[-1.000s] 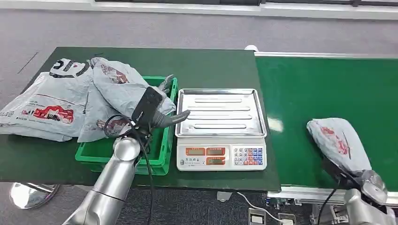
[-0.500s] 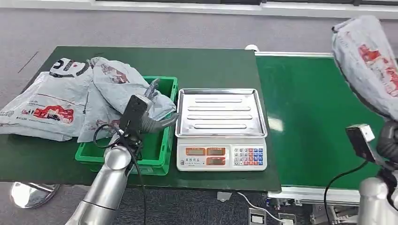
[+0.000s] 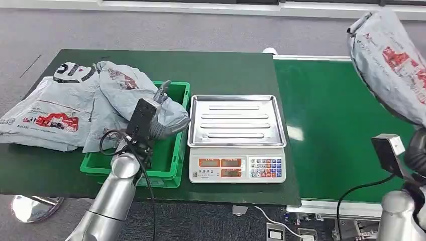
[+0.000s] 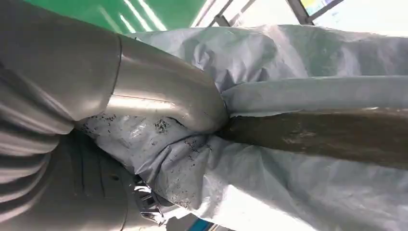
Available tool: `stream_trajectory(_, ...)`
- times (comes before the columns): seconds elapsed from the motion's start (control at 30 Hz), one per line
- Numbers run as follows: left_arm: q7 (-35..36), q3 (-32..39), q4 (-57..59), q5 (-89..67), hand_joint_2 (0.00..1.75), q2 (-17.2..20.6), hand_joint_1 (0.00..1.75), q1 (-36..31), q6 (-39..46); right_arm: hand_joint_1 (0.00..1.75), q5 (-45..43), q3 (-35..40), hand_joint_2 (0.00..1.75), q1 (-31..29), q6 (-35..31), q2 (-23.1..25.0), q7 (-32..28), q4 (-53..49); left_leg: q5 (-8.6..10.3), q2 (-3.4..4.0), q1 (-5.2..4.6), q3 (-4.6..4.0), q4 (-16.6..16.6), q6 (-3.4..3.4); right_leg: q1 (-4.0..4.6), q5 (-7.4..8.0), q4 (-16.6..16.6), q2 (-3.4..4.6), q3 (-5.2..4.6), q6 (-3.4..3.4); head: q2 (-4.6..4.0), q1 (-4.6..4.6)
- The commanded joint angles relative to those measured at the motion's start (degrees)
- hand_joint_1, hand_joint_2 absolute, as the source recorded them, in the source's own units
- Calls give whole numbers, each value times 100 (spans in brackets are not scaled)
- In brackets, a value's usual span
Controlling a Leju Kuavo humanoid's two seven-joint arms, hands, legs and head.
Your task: Moved the parcel from conveyor to table for the left to box.
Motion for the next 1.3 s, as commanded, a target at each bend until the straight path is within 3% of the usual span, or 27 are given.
stream_trajectory(0.03, -104, -128, 344, 188, 175, 230, 0, -225, 37, 175, 186, 1348, 175, 265, 556, -185, 507, 214, -5, 9, 8, 18, -6, -5, 8, 0, -11, 10, 18, -7, 0, 0)
stream_trajectory(0.2, -179, -170, 383, 262, 175, 327, 0, -320, -40, 175, 861, 3354, 175, 125, 1017, -291, 1046, 454, -12, 56, 8, 22, -9, -8, 9, 9, -9, 58, 15, -8, 0, 0)
stream_trajectory(0.3, -202, -264, 457, 280, 175, 328, 0, -421, -62, 175, 1041, 4207, 175, -619, 1391, -299, 1233, 1284, -12, 73, 12, 29, -8, -15, 12, 14, -9, 78, 10, -13, 0, 0)
stream_trajectory(0.43, -251, -475, 620, 225, 175, 300, 0, -610, -94, 175, 1297, 4723, 175, -1451, 1942, 28, 1588, 2249, -10, 85, 18, 32, -9, -17, 17, 19, -8, 93, 10, -15, 0, 0)
stream_trajectory(0.67, -278, -562, 826, 313, 175, 322, 0, -795, -50, 175, 994, 5041, 175, -1740, 2483, 91, 1560, 3015, 9, 25, 18, 22, -8, -17, 16, 13, -2, 30, 15, -17, 0, 0)
stream_trajectory(0.87, -379, -619, 905, 300, 175, 297, 0, -846, 113, 175, 625, 5306, 175, -2239, 2952, 179, 1378, 3734, 8, 30, 15, 26, -11, -18, 14, 15, -3, 39, 18, -20, 0, 0)
stream_trajectory(1.07, -355, -633, 799, 216, 175, 313, 0, -834, 299, 175, 589, 5453, 175, -2501, 3081, 241, 1654, 4184, 10, 23, 18, 22, -9, -19, 17, 15, -3, 31, 15, -20, 0, 0)
stream_trajectory(1.17, -339, -679, 845, 188, 175, 293, 0, -867, 331, 175, 552, 5497, 175, -2840, 2845, 410, 1558, 4819, 11, 26, 18, 21, -7, -22, 16, 15, -1, 35, 14, -19, 0, 0)
stream_trajectory(1.3, -340, -689, 878, 188, 175, 274, 0, -885, 348, 175, 568, 5524, 175, -2912, 2826, 475, 1572, 4913, 14, 21, 18, 20, -8, -23, 16, 15, -1, 30, 13, -20, 0, 0)
